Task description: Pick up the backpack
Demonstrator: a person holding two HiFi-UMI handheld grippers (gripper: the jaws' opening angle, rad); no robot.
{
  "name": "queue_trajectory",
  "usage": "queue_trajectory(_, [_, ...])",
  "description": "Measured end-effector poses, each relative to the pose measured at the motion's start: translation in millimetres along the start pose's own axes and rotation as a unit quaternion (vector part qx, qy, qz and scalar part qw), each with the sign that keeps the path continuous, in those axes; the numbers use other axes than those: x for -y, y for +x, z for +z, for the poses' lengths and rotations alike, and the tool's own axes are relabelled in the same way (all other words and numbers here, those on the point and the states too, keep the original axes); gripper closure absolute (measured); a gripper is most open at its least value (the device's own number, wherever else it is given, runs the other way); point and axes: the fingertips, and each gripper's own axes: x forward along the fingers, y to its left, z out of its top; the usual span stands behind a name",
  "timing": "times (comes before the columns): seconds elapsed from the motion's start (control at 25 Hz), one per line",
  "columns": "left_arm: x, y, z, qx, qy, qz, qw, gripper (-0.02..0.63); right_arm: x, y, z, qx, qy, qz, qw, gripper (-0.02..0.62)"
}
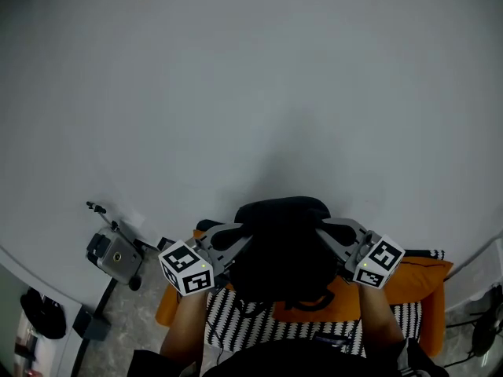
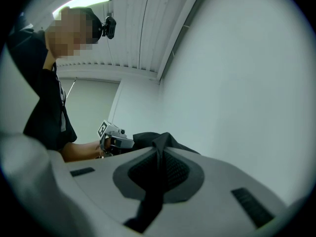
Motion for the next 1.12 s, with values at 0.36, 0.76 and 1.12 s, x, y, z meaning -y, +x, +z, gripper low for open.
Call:
queue_trajectory(0.36, [5.8,-1.1,21.6,0.014,0.01,-0.01,0.9998,0.566,-7.5,-2.0,21.9,0.015,-0.021,0.002,1.0,0.568])
queue_trajectory(0.76, [24.3,0.8,33.2,0.022,0.016,-0.025,0.9993,0.566,-16.6,-16.7,35.0,0.024,-0.028,-0.002,0.999,0.568])
queue_trajectory(1.12, [29.2,-4.4,35.2,0.025,0.015,-0.028,0.9992,0.566,-25.6,-18.7,38.6,0.033,-0.027,0.005,0.999,0.568])
